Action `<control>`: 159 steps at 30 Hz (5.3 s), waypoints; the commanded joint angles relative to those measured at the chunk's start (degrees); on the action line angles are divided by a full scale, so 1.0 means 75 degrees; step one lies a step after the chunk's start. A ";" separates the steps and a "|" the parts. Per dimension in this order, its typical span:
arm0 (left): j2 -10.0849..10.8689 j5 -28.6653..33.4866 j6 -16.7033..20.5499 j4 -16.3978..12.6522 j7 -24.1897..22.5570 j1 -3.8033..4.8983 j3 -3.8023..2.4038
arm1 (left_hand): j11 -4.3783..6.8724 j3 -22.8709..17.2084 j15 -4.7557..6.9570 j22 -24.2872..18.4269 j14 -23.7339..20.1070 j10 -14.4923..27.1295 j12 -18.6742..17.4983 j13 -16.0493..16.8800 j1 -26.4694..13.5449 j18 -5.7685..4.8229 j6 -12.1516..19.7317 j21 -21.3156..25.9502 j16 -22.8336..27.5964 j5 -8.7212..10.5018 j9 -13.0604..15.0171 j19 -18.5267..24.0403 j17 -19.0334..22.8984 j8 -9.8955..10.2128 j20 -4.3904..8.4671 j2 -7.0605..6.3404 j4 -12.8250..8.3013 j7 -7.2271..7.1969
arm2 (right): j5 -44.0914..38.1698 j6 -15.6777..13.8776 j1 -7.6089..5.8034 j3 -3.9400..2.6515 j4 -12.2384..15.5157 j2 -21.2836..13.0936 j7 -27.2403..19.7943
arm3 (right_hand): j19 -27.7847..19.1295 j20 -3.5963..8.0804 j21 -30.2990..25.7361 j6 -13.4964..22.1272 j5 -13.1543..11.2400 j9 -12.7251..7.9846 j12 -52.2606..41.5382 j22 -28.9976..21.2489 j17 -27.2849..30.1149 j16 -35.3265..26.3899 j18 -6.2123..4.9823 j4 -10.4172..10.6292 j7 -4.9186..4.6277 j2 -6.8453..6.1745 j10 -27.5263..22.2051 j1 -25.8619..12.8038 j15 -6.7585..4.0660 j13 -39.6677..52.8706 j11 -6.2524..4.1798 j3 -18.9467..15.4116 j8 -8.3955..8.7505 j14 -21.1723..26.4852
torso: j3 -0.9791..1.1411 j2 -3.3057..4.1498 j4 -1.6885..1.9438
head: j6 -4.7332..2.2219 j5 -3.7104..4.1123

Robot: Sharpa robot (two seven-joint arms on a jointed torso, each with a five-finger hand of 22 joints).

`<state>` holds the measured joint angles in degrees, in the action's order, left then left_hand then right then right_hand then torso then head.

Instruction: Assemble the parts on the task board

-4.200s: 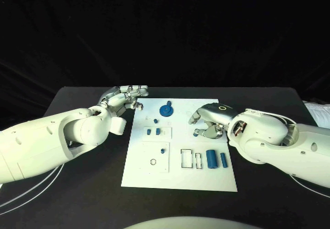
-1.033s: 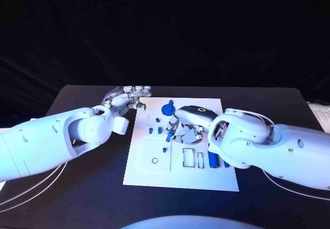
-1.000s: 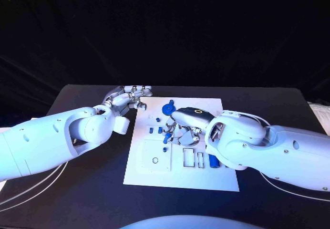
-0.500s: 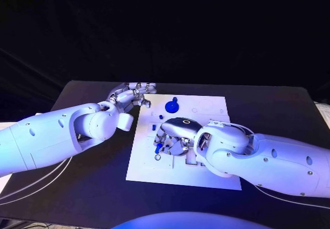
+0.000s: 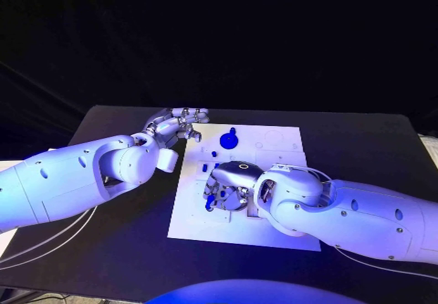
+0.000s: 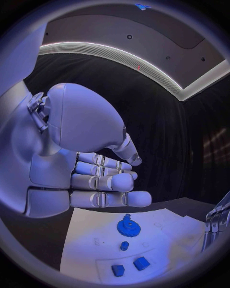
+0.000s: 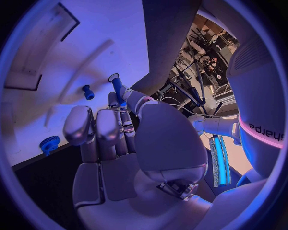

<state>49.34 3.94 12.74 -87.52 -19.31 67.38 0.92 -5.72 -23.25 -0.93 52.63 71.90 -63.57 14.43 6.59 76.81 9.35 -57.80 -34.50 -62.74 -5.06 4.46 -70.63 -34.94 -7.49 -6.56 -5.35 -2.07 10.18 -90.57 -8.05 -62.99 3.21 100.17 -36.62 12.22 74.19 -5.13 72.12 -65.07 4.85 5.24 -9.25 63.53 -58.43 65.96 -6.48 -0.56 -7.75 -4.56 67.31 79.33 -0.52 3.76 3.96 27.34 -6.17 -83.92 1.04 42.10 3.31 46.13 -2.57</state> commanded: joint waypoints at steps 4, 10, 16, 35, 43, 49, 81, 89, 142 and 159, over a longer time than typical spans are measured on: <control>-0.0014 -0.0027 -0.0152 -0.0015 -0.0028 0.0000 -0.0005 | -0.0001 0.0060 0.0004 -0.0013 -0.0033 0.0069 0.0042 0.0010 0.0052 0.0108 0.0060 0.0039 0.0034 0.0000 -0.0012 0.0032 0.0004 -0.0016 -0.0002 0.0012 0.0004 -0.0016 | -0.0079 0.0373 0.0025 0.0012 -0.0045 0.0043 -0.0129 | 0.0043 -0.0018 0.0045 -0.0047 0.0050 0.0012 0.0035 0.0002 -0.0010 0.0039 0.0082 0.0040 0.0009 0.0039 0.0015 -0.0042 -0.0031 0.0009 0.0008 -0.0007 -0.0010 -0.0223 | -0.0001 0.0002 -0.0003 | 0.0011 0.0000; -0.0009 -0.0027 -0.0151 -0.0015 -0.0025 0.0000 -0.0005 | -0.0001 0.0060 0.0004 -0.0013 -0.0033 0.0069 0.0042 0.0010 0.0052 0.0108 0.0060 0.0039 0.0034 0.0000 -0.0012 0.0032 0.0004 -0.0016 -0.0002 0.0012 0.0004 -0.0016 | -0.0160 0.0451 0.0030 0.0018 -0.0094 0.0049 -0.0076 | 0.0043 -0.0019 0.0047 -0.0046 0.0054 0.0012 0.0039 0.0004 -0.0016 0.0045 0.0082 0.0039 0.0008 0.0043 0.0015 -0.0041 -0.0030 0.0009 0.0009 -0.0007 -0.0009 -0.0223 | -0.0004 0.0000 0.0003 | 0.0030 0.0000; -0.0001 -0.0027 -0.0152 -0.0013 -0.0021 0.0000 -0.0005 | -0.0001 0.0060 0.0004 -0.0013 -0.0033 0.0069 0.0042 0.0010 0.0052 0.0108 0.0060 0.0039 0.0034 0.0000 -0.0012 0.0032 0.0004 -0.0016 -0.0002 0.0012 0.0004 -0.0016 | -0.0301 0.0426 0.0034 0.0020 -0.0098 0.0033 -0.0019 | 0.0043 -0.0019 0.0047 -0.0046 0.0055 0.0012 0.0040 0.0005 -0.0017 0.0046 0.0082 0.0039 0.0008 0.0044 0.0016 -0.0041 -0.0030 0.0009 0.0009 -0.0007 -0.0009 -0.0223 | -0.0002 0.0000 0.0002 | 0.0044 -0.0004; -0.0009 -0.0027 -0.0164 0.0005 -0.0025 0.0000 -0.0005 | -0.0001 0.0060 0.0004 -0.0013 -0.0033 0.0069 0.0042 0.0010 0.0052 0.0108 0.0060 0.0039 0.0034 0.0000 -0.0012 0.0032 0.0004 -0.0016 -0.0002 0.0012 0.0004 -0.0016 | -0.0528 0.0251 0.0098 0.0020 -0.0032 0.0063 0.0036 | 0.0044 -0.0021 0.0051 -0.0049 0.0062 0.0013 0.0048 0.0010 -0.0005 0.0039 0.0083 0.0038 0.0007 0.0050 0.0020 -0.0041 -0.0028 0.0010 0.0011 -0.0010 -0.0009 -0.0220 | -0.0003 -0.0003 0.0002 | 0.0026 0.0033; -0.0010 -0.0027 -0.0168 0.0012 -0.0019 0.0000 -0.0005 | -0.0001 0.0060 0.0004 -0.0013 -0.0033 0.0069 0.0042 0.0010 0.0052 0.0108 0.0060 0.0039 0.0034 0.0000 -0.0012 0.0032 0.0004 -0.0016 -0.0002 0.0012 0.0004 -0.0016 | -0.0554 0.0339 0.0106 0.0020 -0.0025 0.0051 0.0094 | 0.0040 -0.0022 0.0048 -0.0050 0.0062 0.0014 0.0052 0.0004 -0.0001 0.0036 0.0082 0.0038 0.0006 0.0049 0.0021 -0.0044 -0.0027 0.0010 0.0012 -0.0013 -0.0010 -0.0218 | -0.0003 -0.0002 0.0000 | 0.0021 0.0043; -0.0012 -0.0027 -0.0173 0.0012 -0.0017 0.0000 -0.0005 | -0.0001 0.0060 0.0004 -0.0013 -0.0033 0.0069 0.0042 0.0010 0.0052 0.0108 0.0060 0.0039 0.0034 0.0000 -0.0012 0.0032 0.0004 -0.0016 -0.0002 0.0012 0.0004 -0.0016 | -0.0626 0.0317 0.0107 0.0020 -0.0015 0.0030 0.0138 | 0.0040 -0.0022 0.0048 -0.0050 0.0062 0.0014 0.0052 0.0004 -0.0001 0.0036 0.0082 0.0038 0.0006 0.0049 0.0021 -0.0044 -0.0027 0.0010 0.0012 -0.0013 -0.0010 -0.0218 | -0.0005 0.0000 0.0000 | 0.0021 0.0046; -0.0004 -0.0029 -0.0203 0.0019 0.0013 0.0000 -0.0005 | -0.0003 0.0071 0.0003 -0.0022 -0.0042 0.0079 0.0055 0.0013 0.0062 0.0110 0.0062 0.0055 0.0034 0.0001 -0.0013 0.0036 0.0016 -0.0020 -0.0004 0.0016 0.0001 -0.0015 | -0.0686 0.0345 0.0108 0.0013 0.0126 -0.0111 0.0233 | 0.0045 -0.0024 0.0057 -0.0054 0.0066 0.0016 0.0063 0.0018 -0.0004 0.0041 0.0085 0.0041 0.0005 0.0051 0.0026 -0.0053 -0.0024 0.0011 0.0014 -0.0021 -0.0010 -0.0215 | -0.0004 0.0000 -0.0003 | 0.0048 0.0059; -0.0002 -0.0035 -0.0193 0.0007 0.0012 0.0000 -0.0005 | -0.0005 0.0094 0.0000 -0.0043 -0.0062 0.0100 0.0084 0.0018 0.0083 0.0115 0.0065 0.0089 0.0035 0.0001 -0.0015 0.0045 0.0042 -0.0028 -0.0007 0.0023 -0.0007 -0.0013 | -0.0757 0.0824 0.0096 0.0013 0.0063 0.0016 0.0416 | 0.0013 -0.0032 0.0031 -0.0045 0.0061 0.0016 0.0100 -0.0020 0.0034 0.0017 0.0075 0.0059 0.0002 0.0027 0.0024 -0.0103 -0.0016 0.0010 0.0024 -0.0068 -0.0001 -0.0199 | -0.0008 0.0000 0.0006 | 0.0063 0.0064; 0.0124 -0.0049 -0.0171 -0.0051 0.0000 0.0000 -0.0003 | -0.0006 0.0108 -0.0001 -0.0049 -0.0073 0.0112 0.0102 0.0021 0.0093 0.0116 0.0067 0.0099 0.0036 0.0000 -0.0016 0.0046 0.0060 -0.0033 -0.0009 0.0030 -0.0008 -0.0012 | 0.3206 -0.1461 -0.0746 -0.0013 0.1744 -0.3514 0.0871 | 0.0980 0.0267 0.1169 0.0359 0.0996 0.0021 -0.6667 0.1581 -0.1820 0.1649 0.0400 0.0561 0.0166 -0.0166 0.1891 -0.0836 -0.0249 0.6469 -0.0504 -0.1898 -0.0064 -0.0523 | -0.0033 -0.0047 -0.0152 | -0.0199 0.0486; 0.0117 -0.0049 -0.0173 -0.0050 -0.0001 0.0000 -0.0003 | -0.0006 0.0108 -0.0001 -0.0049 -0.0073 0.0112 0.0102 0.0021 0.0093 0.0116 0.0067 0.0099 0.0036 0.0000 -0.0016 0.0046 0.0060 -0.0033 -0.0009 0.0030 -0.0008 -0.0012 | 0.0965 -0.0773 -0.0546 0.0220 0.1960 -0.4164 0.2760 | 0.1723 0.0125 0.2045 0.0800 0.1610 0.0407 -0.9046 0.2943 -0.3316 0.2717 0.0712 0.1913 0.0150 -0.0087 0.1799 -0.1258 -0.0204 0.9462 -0.0261 -0.3709 -0.0482 -0.0648 | -0.0057 -0.0090 -0.0205 | -0.0167 0.0510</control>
<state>50.25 3.78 12.30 -87.78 -18.90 67.38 0.93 -5.82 -22.83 -0.93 52.32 71.90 -63.06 14.87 6.69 77.04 9.34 -57.80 -33.95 -62.74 -5.06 4.42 -70.63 -34.54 -7.49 -6.56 -5.12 -2.13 10.18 -78.41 -16.80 -67.24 4.86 114.78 -67.99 28.78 84.02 -3.91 87.21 -59.50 16.76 8.23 -76.86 74.95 -74.95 86.10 -1.68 13.79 -6.58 -5.21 80.62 70.05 -2.35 74.64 1.92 -0.09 -9.52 -83.92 0.63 41.44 1.74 44.81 1.19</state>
